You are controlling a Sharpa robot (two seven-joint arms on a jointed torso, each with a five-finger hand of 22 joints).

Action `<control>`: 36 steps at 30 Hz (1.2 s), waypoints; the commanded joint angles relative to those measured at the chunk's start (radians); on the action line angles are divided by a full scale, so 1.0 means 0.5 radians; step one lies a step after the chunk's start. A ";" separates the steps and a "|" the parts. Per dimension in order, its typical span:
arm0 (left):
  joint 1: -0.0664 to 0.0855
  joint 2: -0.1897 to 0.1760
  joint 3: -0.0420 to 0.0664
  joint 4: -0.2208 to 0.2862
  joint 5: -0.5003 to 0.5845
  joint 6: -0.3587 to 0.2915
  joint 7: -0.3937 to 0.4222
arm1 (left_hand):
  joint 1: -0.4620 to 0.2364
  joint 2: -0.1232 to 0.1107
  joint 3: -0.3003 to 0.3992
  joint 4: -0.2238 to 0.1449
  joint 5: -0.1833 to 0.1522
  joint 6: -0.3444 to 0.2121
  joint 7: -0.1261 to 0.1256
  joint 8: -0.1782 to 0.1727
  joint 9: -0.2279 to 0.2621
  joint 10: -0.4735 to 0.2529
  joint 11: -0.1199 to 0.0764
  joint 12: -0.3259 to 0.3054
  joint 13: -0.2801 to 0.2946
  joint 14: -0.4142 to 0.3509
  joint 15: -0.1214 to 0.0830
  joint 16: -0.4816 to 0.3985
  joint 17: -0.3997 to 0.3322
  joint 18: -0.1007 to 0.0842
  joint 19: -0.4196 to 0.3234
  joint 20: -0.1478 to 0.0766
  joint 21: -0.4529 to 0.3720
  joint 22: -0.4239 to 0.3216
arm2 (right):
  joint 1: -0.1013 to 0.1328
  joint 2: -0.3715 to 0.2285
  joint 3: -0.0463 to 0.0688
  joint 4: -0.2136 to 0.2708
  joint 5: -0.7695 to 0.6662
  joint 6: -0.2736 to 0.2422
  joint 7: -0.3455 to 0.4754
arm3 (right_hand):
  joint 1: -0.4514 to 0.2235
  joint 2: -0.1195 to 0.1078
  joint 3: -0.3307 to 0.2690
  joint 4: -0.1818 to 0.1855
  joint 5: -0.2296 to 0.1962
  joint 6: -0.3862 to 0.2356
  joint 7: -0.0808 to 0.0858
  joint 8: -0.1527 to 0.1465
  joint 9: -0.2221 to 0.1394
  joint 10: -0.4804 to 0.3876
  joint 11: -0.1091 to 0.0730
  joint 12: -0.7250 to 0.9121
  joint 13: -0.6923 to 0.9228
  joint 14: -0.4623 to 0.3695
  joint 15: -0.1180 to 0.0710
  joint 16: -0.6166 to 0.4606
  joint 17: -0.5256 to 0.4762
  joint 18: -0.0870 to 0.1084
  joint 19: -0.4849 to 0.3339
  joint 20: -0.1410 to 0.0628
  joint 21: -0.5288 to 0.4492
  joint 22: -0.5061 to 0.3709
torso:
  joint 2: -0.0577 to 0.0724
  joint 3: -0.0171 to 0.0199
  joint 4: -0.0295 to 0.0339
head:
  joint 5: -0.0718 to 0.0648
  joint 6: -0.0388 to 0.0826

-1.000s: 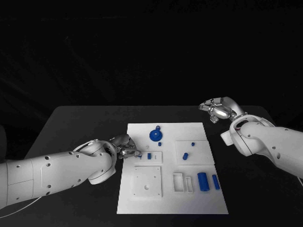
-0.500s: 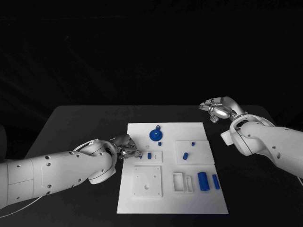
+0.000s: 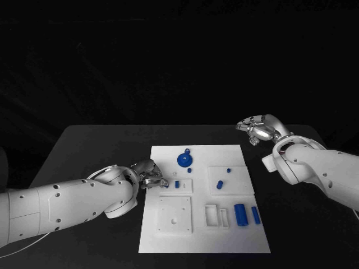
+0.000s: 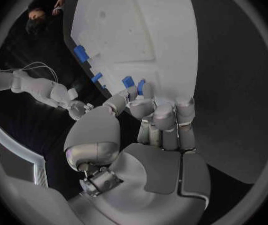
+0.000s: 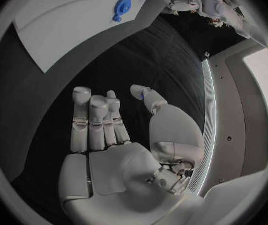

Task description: Assemble the parts on the task board

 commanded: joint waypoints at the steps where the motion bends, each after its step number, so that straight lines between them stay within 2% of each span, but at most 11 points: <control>1: -0.007 0.003 -0.002 0.010 0.000 0.042 0.009 | 0.052 0.073 0.037 -0.028 0.007 0.319 -0.168 0.007 0.000 -0.049 -0.060 0.014 -0.003 0.039 -0.058 0.012 -0.002 0.018 0.016 -0.274 0.009 -0.001 | -0.001 0.000 0.000 0.001 -0.007 0.013 0.016 | -0.013 0.002 0.002 -0.008 0.009 0.005 0.015 0.008 -0.003 -0.003 -0.016 0.005 -0.002 0.009 -0.005 0.007 -0.003 0.116 0.001 -0.008 -0.011 0.032 | 0.001 0.0000 0.001 | 0.003 0.004; 36: -0.008 -0.009 -0.002 -0.008 0.008 0.085 -0.016 | 0.054 0.072 0.038 -0.034 0.009 0.319 -0.168 0.010 -0.001 -0.050 -0.060 0.015 -0.004 0.039 -0.059 0.013 -0.003 0.019 0.016 -0.274 0.008 -0.002 | -0.001 0.002 0.000 -0.002 -0.008 0.015 0.016 | -0.014 0.003 0.002 -0.008 0.009 0.004 0.015 0.008 -0.003 -0.003 -0.016 0.007 -0.004 0.010 -0.005 0.007 -0.003 0.116 0.001 -0.008 -0.011 0.032 | 0.000 0.0001 0.001 | 0.012 -0.003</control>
